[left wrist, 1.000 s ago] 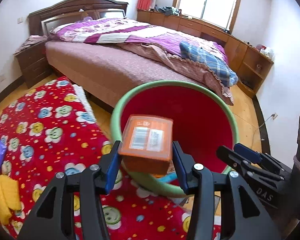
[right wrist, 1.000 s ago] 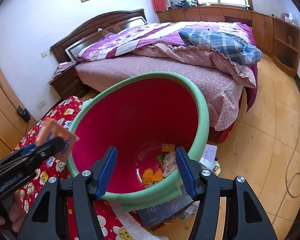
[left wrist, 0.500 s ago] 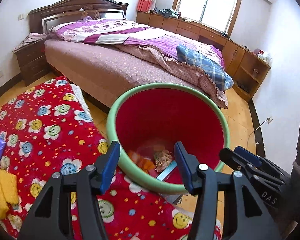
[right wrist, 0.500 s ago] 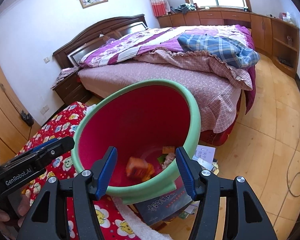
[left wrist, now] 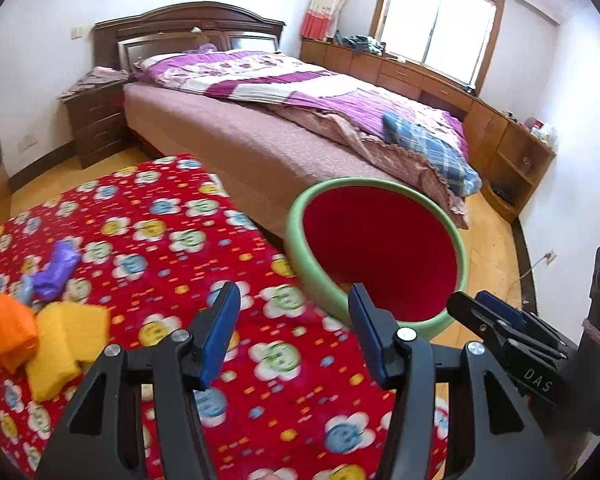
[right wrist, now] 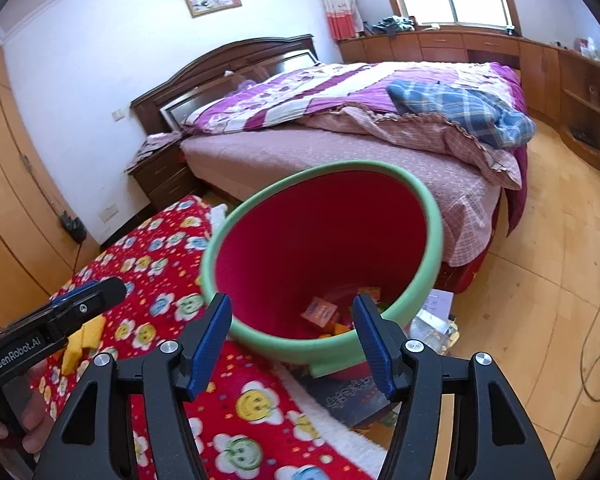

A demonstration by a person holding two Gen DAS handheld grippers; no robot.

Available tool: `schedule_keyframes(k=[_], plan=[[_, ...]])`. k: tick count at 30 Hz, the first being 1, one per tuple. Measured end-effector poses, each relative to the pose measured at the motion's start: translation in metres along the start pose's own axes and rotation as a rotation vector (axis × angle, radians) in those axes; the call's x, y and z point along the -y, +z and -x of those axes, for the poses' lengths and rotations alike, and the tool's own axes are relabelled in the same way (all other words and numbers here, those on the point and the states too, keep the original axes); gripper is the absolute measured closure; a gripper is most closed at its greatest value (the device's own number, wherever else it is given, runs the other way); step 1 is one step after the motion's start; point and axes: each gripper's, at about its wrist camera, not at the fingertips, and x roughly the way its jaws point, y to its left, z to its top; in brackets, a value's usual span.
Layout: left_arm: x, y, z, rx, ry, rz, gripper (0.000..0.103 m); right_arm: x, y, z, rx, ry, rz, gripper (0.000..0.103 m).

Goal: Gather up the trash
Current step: 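Move both open tools back over the table toward the foam mesh nets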

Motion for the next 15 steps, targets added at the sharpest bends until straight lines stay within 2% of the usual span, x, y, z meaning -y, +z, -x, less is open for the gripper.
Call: schedule_keyframes(k=[15], plan=[[-0.089, -0.026, 0.051, 0.023, 0.152, 0.128, 0.047, -0.047, -0.021, 0.003, -0.032, 0.05, 0.03, 0.034]])
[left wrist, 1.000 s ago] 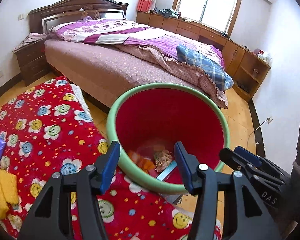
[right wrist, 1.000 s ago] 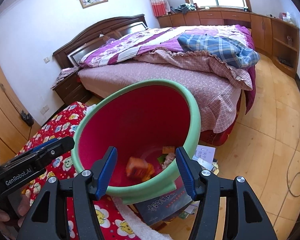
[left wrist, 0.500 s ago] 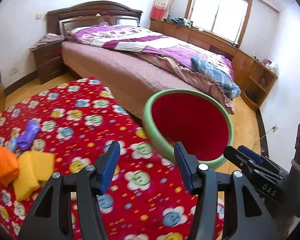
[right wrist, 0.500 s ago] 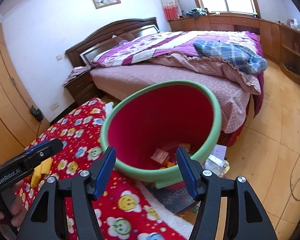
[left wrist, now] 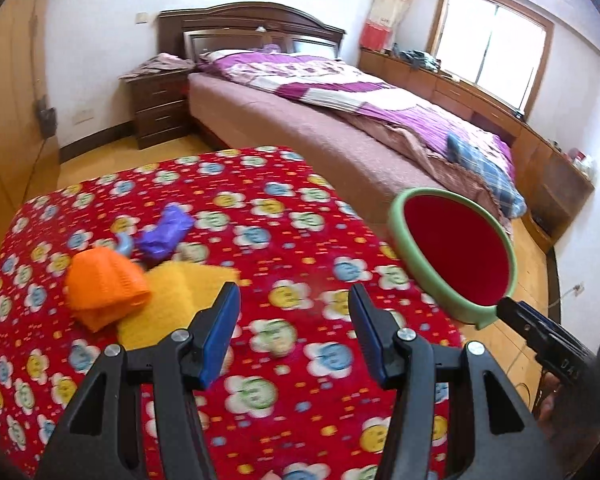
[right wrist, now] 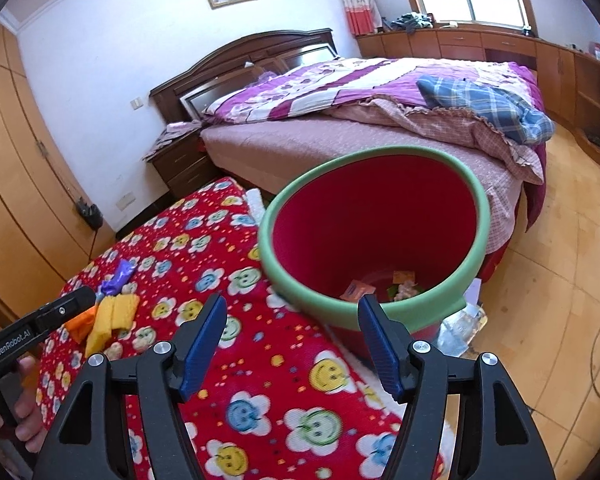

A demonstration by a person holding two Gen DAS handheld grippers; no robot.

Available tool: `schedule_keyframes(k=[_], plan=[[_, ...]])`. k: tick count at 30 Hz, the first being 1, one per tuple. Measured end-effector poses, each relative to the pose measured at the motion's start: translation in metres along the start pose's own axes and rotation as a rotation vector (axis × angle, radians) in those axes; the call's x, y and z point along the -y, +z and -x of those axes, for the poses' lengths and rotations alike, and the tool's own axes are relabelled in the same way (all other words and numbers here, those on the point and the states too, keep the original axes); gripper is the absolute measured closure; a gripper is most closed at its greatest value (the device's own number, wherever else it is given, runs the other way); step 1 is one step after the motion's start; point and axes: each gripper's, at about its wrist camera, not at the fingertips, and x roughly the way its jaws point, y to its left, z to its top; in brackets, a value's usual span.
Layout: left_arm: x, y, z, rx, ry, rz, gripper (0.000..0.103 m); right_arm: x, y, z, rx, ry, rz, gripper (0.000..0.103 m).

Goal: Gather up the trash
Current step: 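Move both open tools back over the table toward the foam mesh nets, then grasp orange foam mesh with left tool while right tool grasps yellow foam mesh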

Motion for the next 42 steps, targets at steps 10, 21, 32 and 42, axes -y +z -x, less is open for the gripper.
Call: schedule_keyframes(k=[10, 21, 32, 42], plan=[[-0.073, 0.002, 0.001, 0.003, 0.12, 0.103, 0.047, -0.021, -0.005, -0.005, -0.019, 0.015, 0.021, 0.033], [-0.13, 0.005, -0.011, -0.013, 0.188, 0.158, 0.037, -0.033, -0.007, -0.016, -0.033, 0.014, 0.009, 0.028], [-0.159, 0.002, -0.044, -0.054, 0.196, 0.19, 0.037, -0.045, -0.006, -0.029, -0.042, -0.019, 0.001, 0.028], [-0.178, -0.007, -0.064, -0.113, 0.123, 0.253, 0.037, -0.063, -0.007, -0.039, -0.05, -0.023, 0.017, 0.025]])
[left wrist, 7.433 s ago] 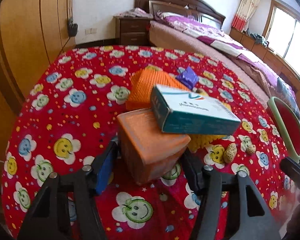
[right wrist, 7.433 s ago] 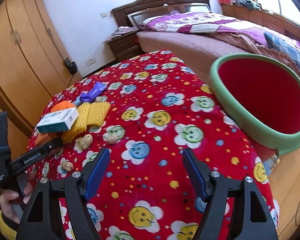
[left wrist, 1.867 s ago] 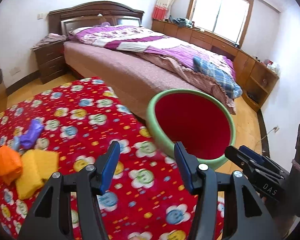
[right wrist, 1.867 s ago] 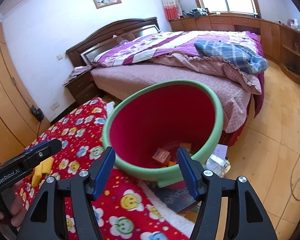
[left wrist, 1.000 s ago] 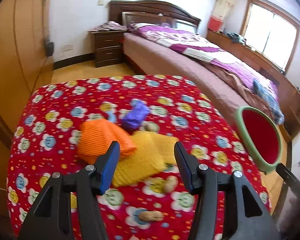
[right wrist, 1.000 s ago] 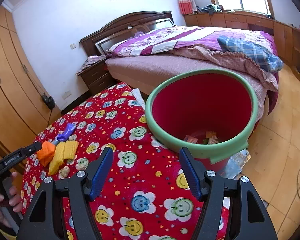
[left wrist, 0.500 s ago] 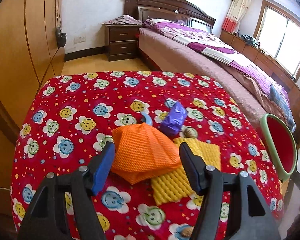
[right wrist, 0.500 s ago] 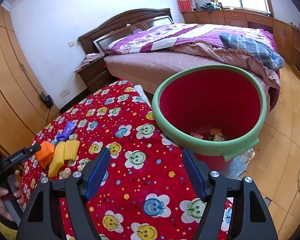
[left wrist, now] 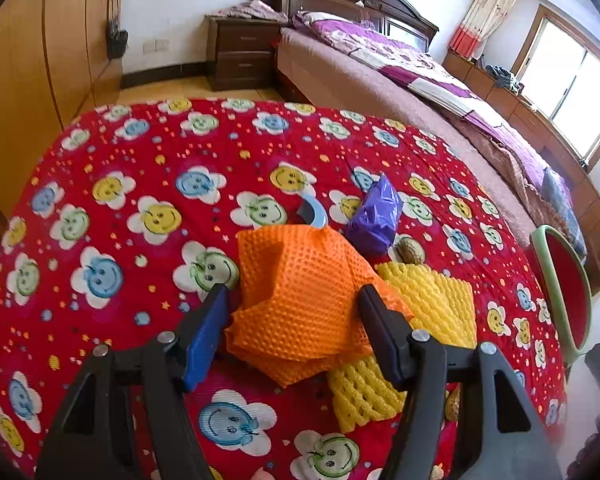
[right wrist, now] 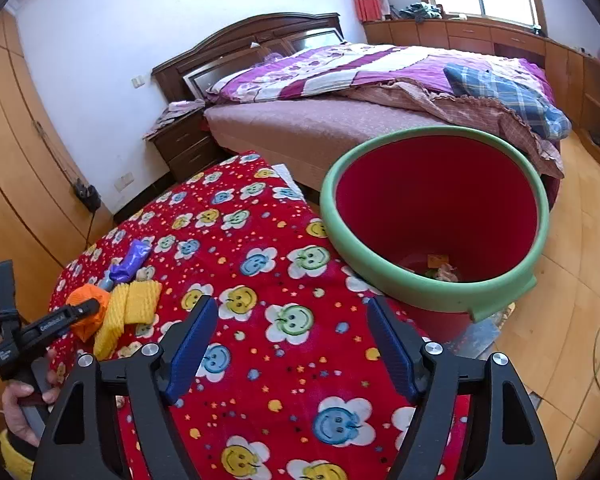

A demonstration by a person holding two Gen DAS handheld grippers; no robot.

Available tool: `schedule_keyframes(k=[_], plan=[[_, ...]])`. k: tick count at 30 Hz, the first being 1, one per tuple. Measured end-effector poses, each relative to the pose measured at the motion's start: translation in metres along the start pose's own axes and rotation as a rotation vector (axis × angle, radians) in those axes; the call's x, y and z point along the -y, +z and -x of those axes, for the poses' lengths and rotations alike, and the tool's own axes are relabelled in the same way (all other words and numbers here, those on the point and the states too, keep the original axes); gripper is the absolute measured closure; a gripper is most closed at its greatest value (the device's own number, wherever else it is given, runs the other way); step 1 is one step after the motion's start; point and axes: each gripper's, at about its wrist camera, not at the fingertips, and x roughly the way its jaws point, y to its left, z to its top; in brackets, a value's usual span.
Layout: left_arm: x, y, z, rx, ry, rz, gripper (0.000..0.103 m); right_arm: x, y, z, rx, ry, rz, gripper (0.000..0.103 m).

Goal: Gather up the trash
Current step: 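Grasp orange foam mesh with left tool while right tool grasps yellow foam mesh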

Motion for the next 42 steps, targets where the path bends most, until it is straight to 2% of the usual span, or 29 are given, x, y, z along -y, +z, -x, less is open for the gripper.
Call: schedule_keyframes(k=[5, 8, 12, 15, 17, 22, 26, 34, 42], plan=[[-0.002, -0.001, -0.003, -0.006, -0.025, 0.024, 0.042, -0.01, -0.004, -0.009, -0.033, 0.004, 0.02, 0.024], [0.002, -0.004, -0.002, 0.001, -0.044, 0.007, 0.052, -0.019, -0.007, -0.012, -0.032, -0.013, 0.065, 0.024], [0.005, -0.005, 0.001, 0.011, -0.069, -0.004, 0.071, -0.034, -0.009, -0.015, -0.022, -0.027, 0.128, 0.024], [0.0, -0.005, 0.011, 0.028, -0.085, 0.002, 0.079, -0.045, -0.009, -0.017, -0.019, -0.008, 0.157, 0.024], [-0.007, -0.005, 0.023, 0.053, -0.091, 0.011, 0.08, -0.055, -0.008, -0.02, -0.037, 0.024, 0.166, 0.024], [-0.02, -0.002, 0.045, 0.111, -0.028, 0.022, 0.08, -0.079, -0.006, -0.029, -0.097, 0.132, 0.185, 0.024], [-0.034, -0.003, 0.056, 0.141, 0.016, 0.046, 0.08, -0.108, -0.006, -0.039, -0.123, 0.164, 0.242, 0.024], [-0.056, -0.004, 0.069, 0.175, 0.043, 0.104, 0.08, -0.164, -0.014, -0.066, -0.157, 0.22, 0.374, 0.024], [-0.059, -0.006, 0.065, 0.169, 0.052, 0.122, 0.08, -0.19, -0.029, -0.094, -0.216, 0.243, 0.436, 0.055]])
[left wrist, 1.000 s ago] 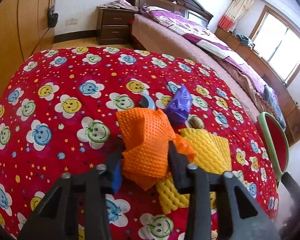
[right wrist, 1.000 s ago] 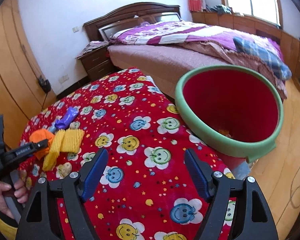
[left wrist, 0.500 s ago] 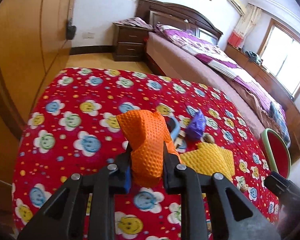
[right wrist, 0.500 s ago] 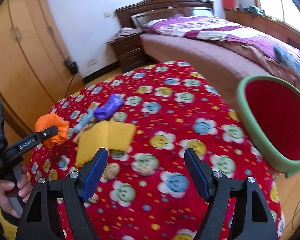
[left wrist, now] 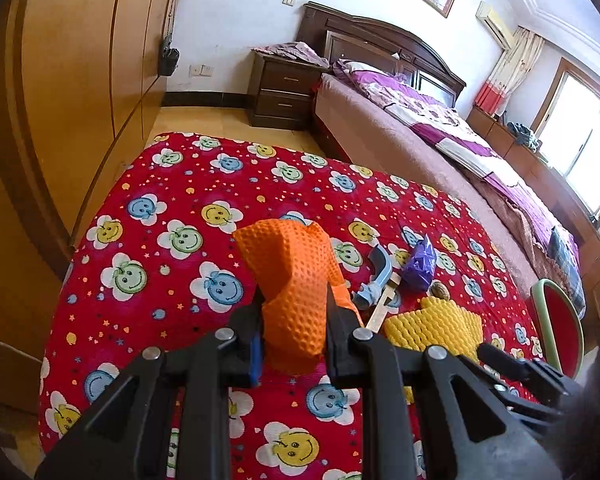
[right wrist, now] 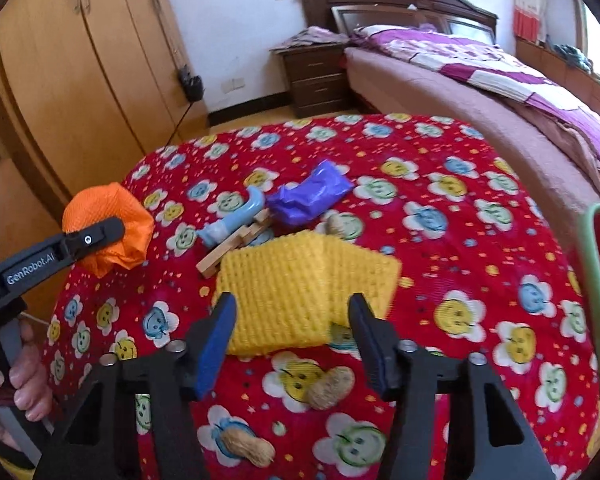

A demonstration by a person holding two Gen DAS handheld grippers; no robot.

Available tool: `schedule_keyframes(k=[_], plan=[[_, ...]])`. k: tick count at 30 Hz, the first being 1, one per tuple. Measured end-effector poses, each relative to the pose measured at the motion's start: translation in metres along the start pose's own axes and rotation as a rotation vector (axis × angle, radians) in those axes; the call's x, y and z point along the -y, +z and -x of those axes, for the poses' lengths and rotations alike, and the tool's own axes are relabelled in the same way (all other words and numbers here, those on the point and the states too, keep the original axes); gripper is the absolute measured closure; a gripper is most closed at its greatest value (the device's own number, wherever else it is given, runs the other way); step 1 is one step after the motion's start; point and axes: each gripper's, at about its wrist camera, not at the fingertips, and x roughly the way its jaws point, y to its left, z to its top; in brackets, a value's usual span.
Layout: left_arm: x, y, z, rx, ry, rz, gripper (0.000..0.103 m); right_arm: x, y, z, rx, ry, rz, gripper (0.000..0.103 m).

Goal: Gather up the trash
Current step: 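Grasp orange foam mesh with left tool while right tool grasps yellow foam mesh, then carry both foam meshes over the red bucket and open both tools to drop them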

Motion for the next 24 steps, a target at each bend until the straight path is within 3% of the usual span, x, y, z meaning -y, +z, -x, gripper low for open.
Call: schedule_keyframes(k=[8, 17, 24], plan=[[0.006, -0.003, -0.001, -0.002, -0.004, -0.015, 0.08, 0.002, -0.009, -0.008, -0.007, 0.023, -0.019, 0.087], [0.023, -0.005, 0.018, 0.023, -0.027, -0.042, 0.08, 0.003, -0.017, 0.033, 0.091, 0.077, -0.044, 0.091], [0.045, -0.015, 0.043, 0.046, -0.061, -0.072, 0.08, 0.014, -0.025, 0.078, 0.181, 0.068, -0.081, 0.091]])
